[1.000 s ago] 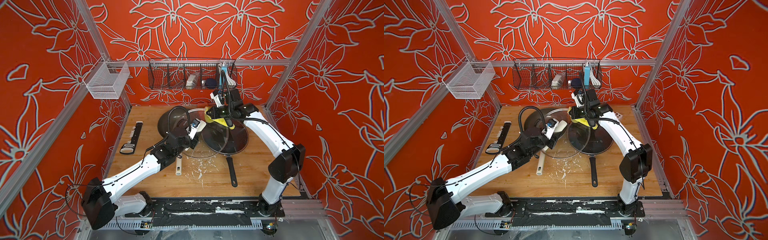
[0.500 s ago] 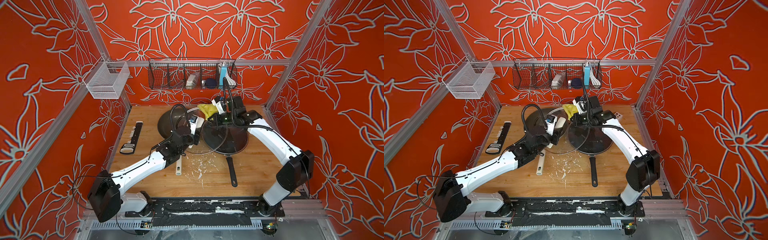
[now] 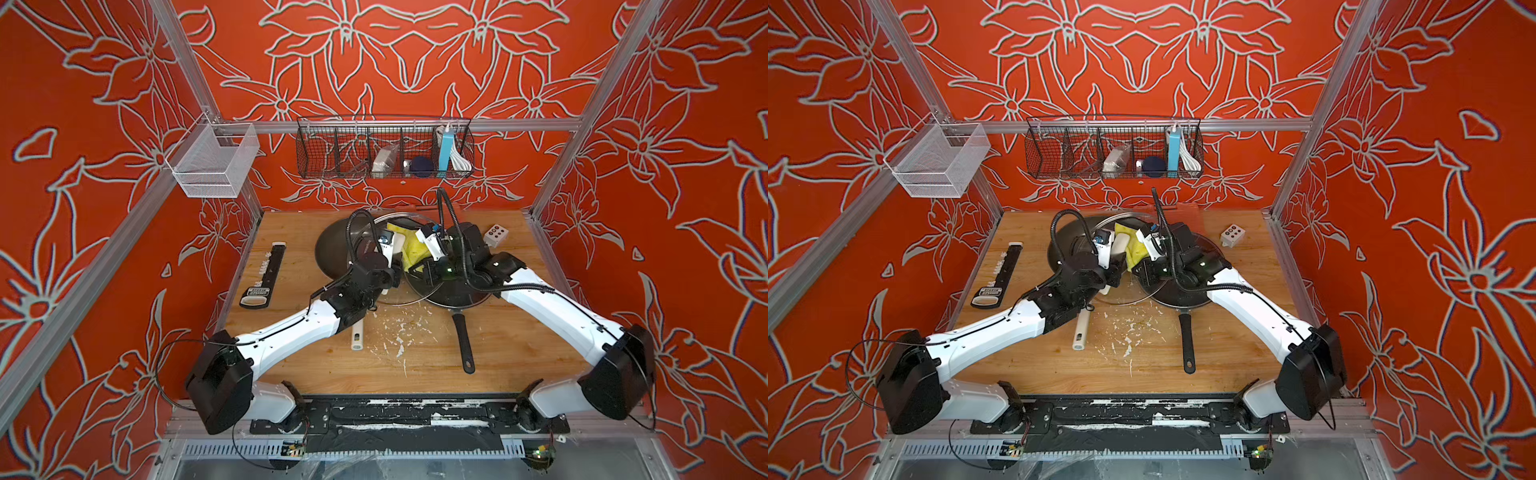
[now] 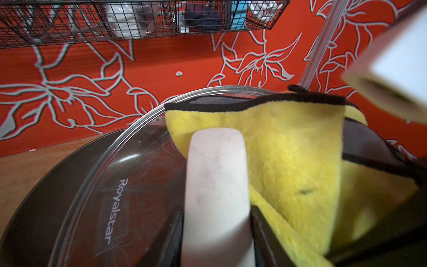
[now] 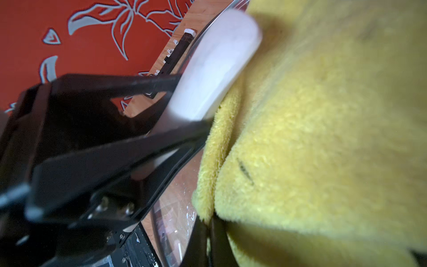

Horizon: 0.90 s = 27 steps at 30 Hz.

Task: Wipe the pot lid with a cloth
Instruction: Wipe the pot lid.

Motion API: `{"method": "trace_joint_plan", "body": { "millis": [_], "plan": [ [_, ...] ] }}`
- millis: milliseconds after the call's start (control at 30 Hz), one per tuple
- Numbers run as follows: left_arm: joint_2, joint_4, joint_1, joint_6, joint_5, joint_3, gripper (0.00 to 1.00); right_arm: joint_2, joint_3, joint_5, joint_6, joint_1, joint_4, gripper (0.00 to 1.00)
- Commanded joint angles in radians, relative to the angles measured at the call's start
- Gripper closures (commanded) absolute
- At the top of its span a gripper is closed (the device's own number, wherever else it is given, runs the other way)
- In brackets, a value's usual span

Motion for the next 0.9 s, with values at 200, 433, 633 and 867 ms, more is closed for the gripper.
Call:
{"method": "trace_joint_plan", "body": {
  "millis": [200, 433, 633, 867],
  "plan": [
    [-0.026, 0.365, -0.012, -0.066, -0.080, 0.117, 1.00, -0.054, -0.123, -0.003, 0.080, 0.056, 0.069, 1.00],
    [-0.033, 0.386, -0.017, -0.064, -0.109, 0.099, 1.00, -0.074, -0.150, 0.060, 0.132, 0.063, 0.136, 1.00],
    [-0.045, 0.390, -0.019, -0.064, -0.125, 0.093, 1.00, -0.066, -0.133, 0.155, 0.159, 0.063, 0.182, 1.00],
    [-0.057, 0.377, -0.021, -0.077, -0.133, 0.092, 1.00, 0.003, -0.058, 0.240, 0.143, 0.061, 0.217, 1.00]
  ]
}}
